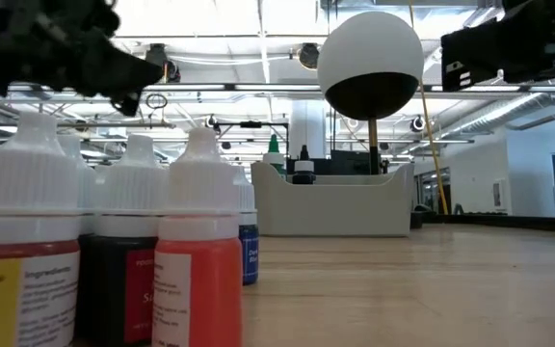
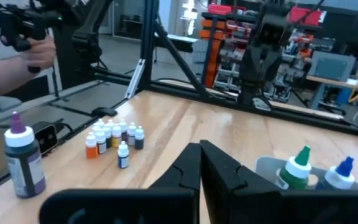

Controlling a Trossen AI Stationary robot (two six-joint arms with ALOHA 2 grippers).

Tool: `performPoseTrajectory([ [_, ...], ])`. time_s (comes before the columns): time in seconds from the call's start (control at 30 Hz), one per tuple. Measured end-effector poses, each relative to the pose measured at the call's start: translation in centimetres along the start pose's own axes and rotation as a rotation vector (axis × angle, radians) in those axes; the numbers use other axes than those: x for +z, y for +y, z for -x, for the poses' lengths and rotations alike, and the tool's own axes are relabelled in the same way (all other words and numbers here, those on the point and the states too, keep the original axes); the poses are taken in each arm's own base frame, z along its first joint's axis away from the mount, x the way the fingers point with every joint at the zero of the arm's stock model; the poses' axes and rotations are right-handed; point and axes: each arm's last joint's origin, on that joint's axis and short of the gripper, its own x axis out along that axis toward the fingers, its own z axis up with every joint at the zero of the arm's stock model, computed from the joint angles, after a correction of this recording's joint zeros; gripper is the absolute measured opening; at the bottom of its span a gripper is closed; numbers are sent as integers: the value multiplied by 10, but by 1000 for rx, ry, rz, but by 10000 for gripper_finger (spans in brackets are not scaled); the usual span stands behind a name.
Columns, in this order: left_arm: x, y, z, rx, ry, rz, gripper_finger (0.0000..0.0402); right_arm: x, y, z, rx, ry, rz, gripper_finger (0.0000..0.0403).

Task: Pick & Place food coloring
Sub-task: Put the violet food coloring bottle into the gray bin

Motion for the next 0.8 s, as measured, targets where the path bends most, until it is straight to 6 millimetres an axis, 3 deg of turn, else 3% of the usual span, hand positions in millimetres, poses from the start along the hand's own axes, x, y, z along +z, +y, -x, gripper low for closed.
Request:
performPoseTrajectory([
  [0.13,-10,-16,6,12,-34,-7,3,12,7,-8,43,-14,31,0],
  [0.3,-11,-29,8,-4,-33,-2,10,35,26,-33,132,77,38,0],
  [0.5,-12,-37,10,-55,-26,28,24,63,69,-79,257,194,68,0],
  [0.6,-13,-41,11,-78,-22,56,25,72,94,-101,208,239,86,5],
  [0.8,-13,-48,13,-105,-19,84,25,82,140,-133,244,293,83,82],
])
